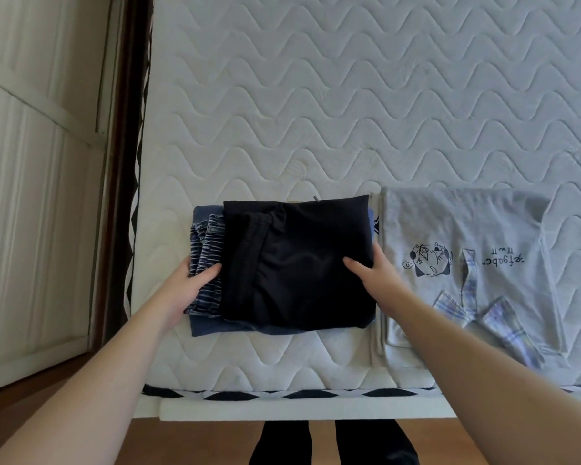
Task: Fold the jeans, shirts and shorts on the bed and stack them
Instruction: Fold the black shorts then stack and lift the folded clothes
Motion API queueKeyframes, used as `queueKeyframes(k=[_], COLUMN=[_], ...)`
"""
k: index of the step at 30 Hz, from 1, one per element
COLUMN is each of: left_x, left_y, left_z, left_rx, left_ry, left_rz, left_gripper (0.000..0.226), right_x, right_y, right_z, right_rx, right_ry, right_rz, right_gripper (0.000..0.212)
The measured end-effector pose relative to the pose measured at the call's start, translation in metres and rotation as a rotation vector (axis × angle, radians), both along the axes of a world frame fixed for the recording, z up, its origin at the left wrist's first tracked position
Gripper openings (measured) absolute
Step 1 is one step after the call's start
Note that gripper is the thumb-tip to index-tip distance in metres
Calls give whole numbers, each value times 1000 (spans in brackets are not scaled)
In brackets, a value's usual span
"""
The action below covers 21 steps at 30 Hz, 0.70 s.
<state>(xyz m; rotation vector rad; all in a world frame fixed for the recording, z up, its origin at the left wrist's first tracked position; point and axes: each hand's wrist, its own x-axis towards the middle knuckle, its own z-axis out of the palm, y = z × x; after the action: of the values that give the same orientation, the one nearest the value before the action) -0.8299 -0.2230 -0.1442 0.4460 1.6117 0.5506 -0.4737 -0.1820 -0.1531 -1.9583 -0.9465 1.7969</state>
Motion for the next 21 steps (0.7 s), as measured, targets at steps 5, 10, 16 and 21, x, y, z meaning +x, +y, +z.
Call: queueKeyframes(k=[5, 10, 16, 21], left_x=[5, 14, 55, 136], left_y=[-13, -16, 5, 35], left_z=[7, 33, 68, 78], left_rx=[91, 182, 268, 310], left_ry=[22, 25, -34, -120], left_rz=[48, 36, 22, -53], left_gripper=[35, 38, 46, 41], right_x=[-4, 4, 60, 144], right_y=[-3, -6, -2, 5], right_z=[10, 36, 73, 97], right_rx=[131, 271, 348, 373], right_ry=[-37, -2, -3, -39], right_rz=[43, 18, -60, -134], right_gripper=[41, 34, 28, 31])
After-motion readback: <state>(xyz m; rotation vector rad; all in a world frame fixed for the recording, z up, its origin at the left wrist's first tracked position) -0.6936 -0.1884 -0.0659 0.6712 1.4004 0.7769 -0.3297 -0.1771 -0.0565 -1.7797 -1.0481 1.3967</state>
